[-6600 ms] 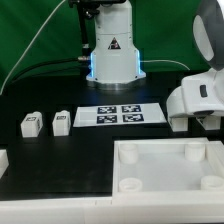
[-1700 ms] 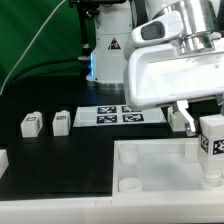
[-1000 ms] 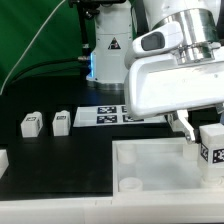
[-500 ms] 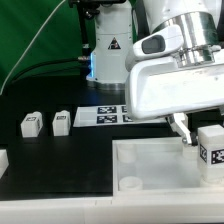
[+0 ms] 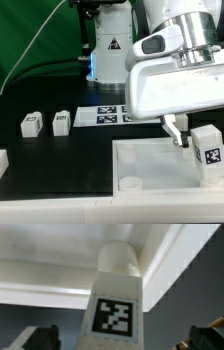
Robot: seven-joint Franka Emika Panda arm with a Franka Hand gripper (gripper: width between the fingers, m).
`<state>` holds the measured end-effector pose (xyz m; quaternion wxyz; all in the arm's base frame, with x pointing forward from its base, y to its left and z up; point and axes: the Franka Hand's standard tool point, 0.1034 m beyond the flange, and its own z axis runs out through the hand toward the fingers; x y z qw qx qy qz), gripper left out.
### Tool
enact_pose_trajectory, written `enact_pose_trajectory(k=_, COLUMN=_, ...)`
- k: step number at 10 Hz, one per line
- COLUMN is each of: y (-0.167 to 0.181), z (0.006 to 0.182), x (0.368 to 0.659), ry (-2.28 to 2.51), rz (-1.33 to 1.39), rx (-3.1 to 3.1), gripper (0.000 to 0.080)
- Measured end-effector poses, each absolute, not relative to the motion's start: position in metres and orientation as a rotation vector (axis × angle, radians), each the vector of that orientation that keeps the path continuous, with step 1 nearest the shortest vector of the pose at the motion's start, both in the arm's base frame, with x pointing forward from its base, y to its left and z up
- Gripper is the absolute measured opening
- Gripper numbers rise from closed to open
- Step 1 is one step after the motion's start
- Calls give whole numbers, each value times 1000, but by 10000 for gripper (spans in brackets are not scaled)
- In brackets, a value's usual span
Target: Assemble one leg
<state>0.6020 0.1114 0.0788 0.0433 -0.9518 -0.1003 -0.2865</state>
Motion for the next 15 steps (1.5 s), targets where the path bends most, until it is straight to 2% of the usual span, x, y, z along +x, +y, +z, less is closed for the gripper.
enact_pose_trajectory(k=3, y=111, z=80, x=602, ry=-307, rz=-872, rx=-2911, gripper=649)
enact_pose_trajectory(k=5, y=109, z=107, x=611, ry=-327, rz=-766, rx=-2938, gripper=649)
enact_pose_trajectory(k=6, y=102, z=115, x=620, ry=-320, rz=-754, rx=-2946, gripper=649)
enact_pose_trajectory(k=7, y=100, z=112, x=624, ry=-321, rz=-639, rx=-2966, gripper=649)
enact_pose_trajectory(k=10, y=111, z=110, x=622, ry=-293, rz=-76, rx=-2989, gripper=649)
enact_pose_trajectory(k=12, y=115, z=100, x=610, ry=-298, rz=232, rx=-2958, gripper=649)
enact_pose_trajectory(k=15, y=109, z=89, x=616, ry=-295, rz=182, rx=-2959, gripper=649)
